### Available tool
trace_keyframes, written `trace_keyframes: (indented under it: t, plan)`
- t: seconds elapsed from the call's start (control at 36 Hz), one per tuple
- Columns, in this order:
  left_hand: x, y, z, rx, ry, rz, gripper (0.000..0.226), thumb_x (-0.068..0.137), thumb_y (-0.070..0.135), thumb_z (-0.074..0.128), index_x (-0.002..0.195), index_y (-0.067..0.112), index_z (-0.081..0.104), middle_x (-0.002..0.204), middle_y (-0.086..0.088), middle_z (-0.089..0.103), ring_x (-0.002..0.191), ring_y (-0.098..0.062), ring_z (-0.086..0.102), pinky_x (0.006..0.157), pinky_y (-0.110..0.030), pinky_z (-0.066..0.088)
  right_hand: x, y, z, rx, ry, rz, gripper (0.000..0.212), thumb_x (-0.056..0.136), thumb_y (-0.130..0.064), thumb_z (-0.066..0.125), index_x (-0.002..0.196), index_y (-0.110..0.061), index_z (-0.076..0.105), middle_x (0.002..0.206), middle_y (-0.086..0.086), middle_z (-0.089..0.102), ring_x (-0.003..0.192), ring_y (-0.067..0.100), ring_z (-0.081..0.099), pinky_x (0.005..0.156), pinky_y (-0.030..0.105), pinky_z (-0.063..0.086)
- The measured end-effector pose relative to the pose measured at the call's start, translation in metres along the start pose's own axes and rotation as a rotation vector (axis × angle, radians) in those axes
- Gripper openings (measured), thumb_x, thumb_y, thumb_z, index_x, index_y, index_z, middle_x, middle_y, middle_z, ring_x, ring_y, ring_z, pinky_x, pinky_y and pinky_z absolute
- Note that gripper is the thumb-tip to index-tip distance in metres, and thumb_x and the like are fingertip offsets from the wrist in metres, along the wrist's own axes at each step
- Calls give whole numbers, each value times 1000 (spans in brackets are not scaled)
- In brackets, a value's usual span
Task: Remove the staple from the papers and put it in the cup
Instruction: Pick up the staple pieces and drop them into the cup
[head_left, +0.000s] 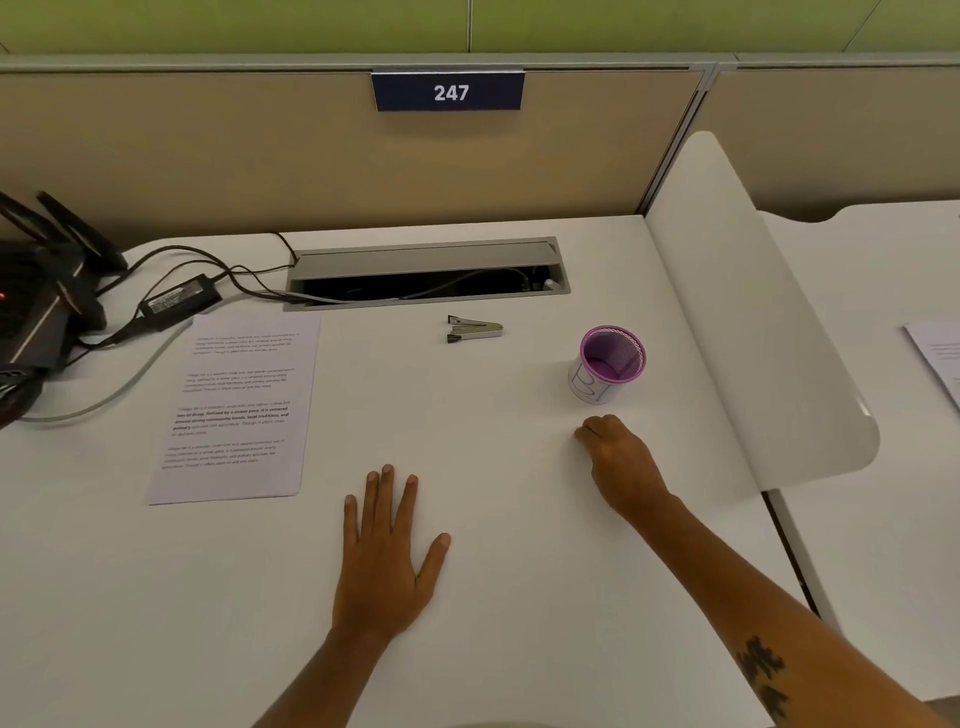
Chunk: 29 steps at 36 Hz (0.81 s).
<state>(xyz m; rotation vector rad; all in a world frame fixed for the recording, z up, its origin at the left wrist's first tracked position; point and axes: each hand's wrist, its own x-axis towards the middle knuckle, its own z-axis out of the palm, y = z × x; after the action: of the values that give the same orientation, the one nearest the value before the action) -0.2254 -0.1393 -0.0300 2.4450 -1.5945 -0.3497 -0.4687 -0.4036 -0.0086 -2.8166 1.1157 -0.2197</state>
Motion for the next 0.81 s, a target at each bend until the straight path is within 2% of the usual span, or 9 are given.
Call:
trace_keyframes:
  t: [0.14,0.25,0.31,0.36,0.47,0.53,0.61,0.69,0.81]
  plan:
    - [0,0,0,-8,3,-4,84,103,65,38,170,21,11,179,-7,-1,167,-26,-5,133,-59,14,1,-1,3,66,45,77,39,68,25,69,102,6,73,96,21,71,85,39,68,71,40,60]
    - [0,0,0,-23,7,-2,84,103,65,39,169,20,12,179,-6,-1,167,-26,-4,133,-59,14,12,3,-9,353,138,416,25,76,16,68,87,-3,79,89,10,78,81,29,72,78,33,55]
    - [1,0,0,-18,3,-6,84,103,65,37,170,21,11,179,-6,-2,167,-26,-4,133,-59,14,14,9,-17,619,146,674,18,82,6,72,86,-9,82,87,5,79,80,22,73,82,34,59]
    - [0,0,0,-13,-2,-10,84,103,67,35,170,21,10,179,-6,-2,167,-25,-5,133,-59,14,14,15,-24,989,158,920,17,83,5,77,84,-12,81,87,9,79,81,26,73,81,34,62]
    - [1,0,1,-16,-5,-17,85,102,67,35,170,22,10,180,-5,-2,167,-25,-4,133,-59,15,18,26,-41,1536,91,1200,16,90,15,67,103,6,71,100,18,69,89,26,68,59,18,60]
    - [1,0,1,-20,-6,-18,85,102,67,35,170,22,10,180,-5,-2,167,-25,-5,133,-59,15,19,29,-52,1718,60,1236,17,96,16,56,109,11,64,100,17,65,90,23,64,58,19,61]
    - [1,0,0,-22,-6,-18,85,102,67,36,170,22,11,179,-6,-1,167,-25,-5,133,-59,15,17,30,-73,1873,89,1237,16,100,14,49,99,7,62,100,16,63,94,22,63,72,24,64]
    - [1,1,-1,-27,-2,-16,85,102,67,37,170,22,12,179,-6,0,167,-25,-5,133,-59,15,21,37,-88,1917,136,1222,18,102,12,47,98,6,63,101,15,63,94,22,64,70,23,64]
    - [1,1,0,-30,-6,-15,85,102,66,36,170,22,12,179,-6,0,167,-25,-5,133,-59,14,33,45,-107,1889,157,1146,26,101,12,48,90,5,70,93,12,65,78,17,73,74,24,65]
